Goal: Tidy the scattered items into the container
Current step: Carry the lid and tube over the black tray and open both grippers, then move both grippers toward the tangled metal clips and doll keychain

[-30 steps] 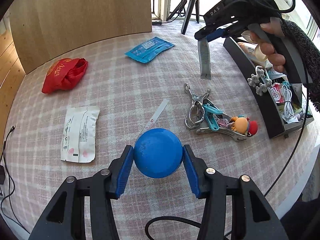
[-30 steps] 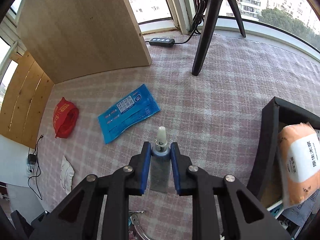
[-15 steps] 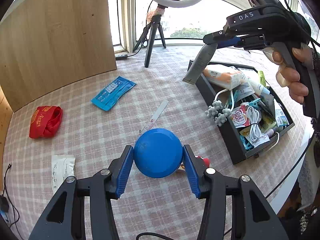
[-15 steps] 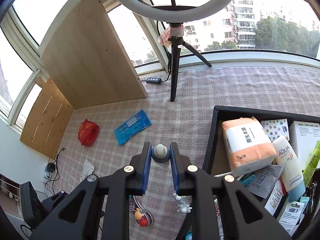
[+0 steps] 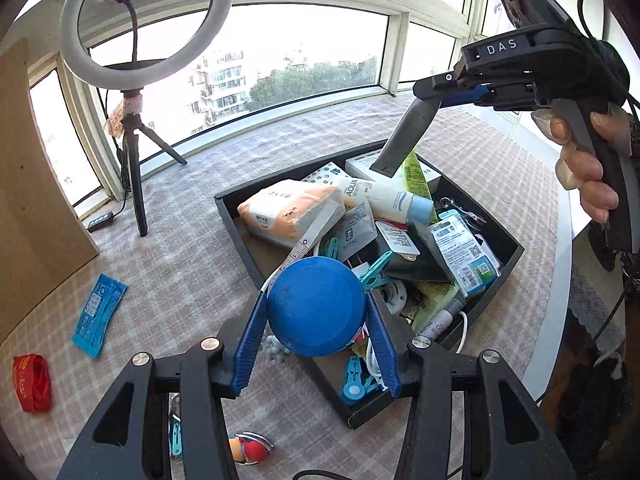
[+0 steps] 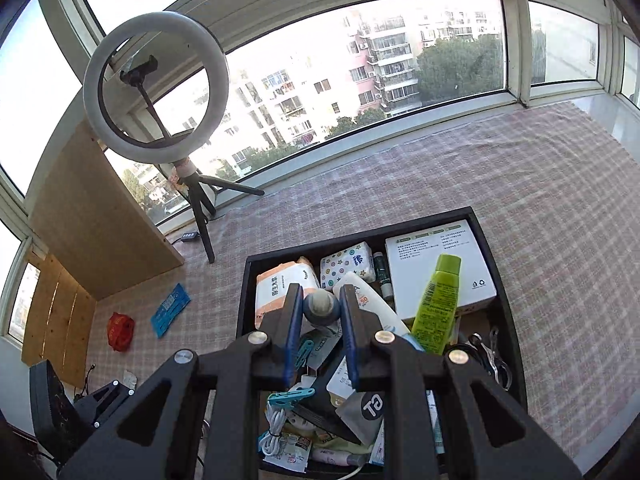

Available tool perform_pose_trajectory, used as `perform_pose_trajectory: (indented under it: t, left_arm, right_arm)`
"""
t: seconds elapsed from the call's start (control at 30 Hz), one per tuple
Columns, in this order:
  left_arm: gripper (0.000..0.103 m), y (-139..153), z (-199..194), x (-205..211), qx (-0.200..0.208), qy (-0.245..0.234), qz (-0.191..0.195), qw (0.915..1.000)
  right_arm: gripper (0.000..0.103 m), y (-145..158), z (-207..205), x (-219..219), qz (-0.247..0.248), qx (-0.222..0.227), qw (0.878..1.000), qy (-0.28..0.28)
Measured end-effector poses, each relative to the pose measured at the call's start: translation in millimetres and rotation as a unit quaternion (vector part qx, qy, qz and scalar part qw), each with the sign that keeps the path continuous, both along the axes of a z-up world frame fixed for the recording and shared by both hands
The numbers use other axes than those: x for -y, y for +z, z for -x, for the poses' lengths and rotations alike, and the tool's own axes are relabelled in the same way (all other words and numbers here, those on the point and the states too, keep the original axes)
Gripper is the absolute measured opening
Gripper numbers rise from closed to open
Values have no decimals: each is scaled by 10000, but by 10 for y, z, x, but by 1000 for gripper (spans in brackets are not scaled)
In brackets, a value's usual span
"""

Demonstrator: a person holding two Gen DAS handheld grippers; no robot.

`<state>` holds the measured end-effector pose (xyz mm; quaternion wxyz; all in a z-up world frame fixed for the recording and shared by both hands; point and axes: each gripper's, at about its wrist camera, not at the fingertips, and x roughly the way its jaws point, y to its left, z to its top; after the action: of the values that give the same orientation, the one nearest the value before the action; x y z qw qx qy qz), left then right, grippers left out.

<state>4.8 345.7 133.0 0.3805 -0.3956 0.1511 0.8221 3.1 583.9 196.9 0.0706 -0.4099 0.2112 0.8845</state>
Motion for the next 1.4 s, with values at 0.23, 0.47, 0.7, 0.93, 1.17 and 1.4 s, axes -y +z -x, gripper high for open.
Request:
perform_pose_trajectory:
  t: [0.23, 0.47, 0.7, 0.93, 1.17, 1.4]
  left_arm:
    - [61, 161, 58, -505, 70, -217, -148, 9996]
    - [60, 144, 66, -419, 47, -121, -92, 9999]
    - [60, 140, 177, -53, 101, 321, -145, 9993]
    - [60, 73, 298, 644, 193, 1046, -155, 9942]
    - [60, -127, 272, 1665, 227, 2060, 150, 9782]
    - [61, -467, 256, 2874, 536, 3234, 651, 9425]
  right_arm:
    - [62, -34, -125, -173, -210, 255, 9992, -230]
    - [62, 51, -85, -80, -255, 159, 9995, -78]
    - [62, -15, 134, 284, -284, 260, 9984, 422]
    - [62, -160, 423, 910, -189, 418, 9917, 1201]
    - [62, -411, 663, 1840, -190, 713, 9708, 2282]
    - [62, -702, 1032, 2714, -432, 1112, 9395, 3211]
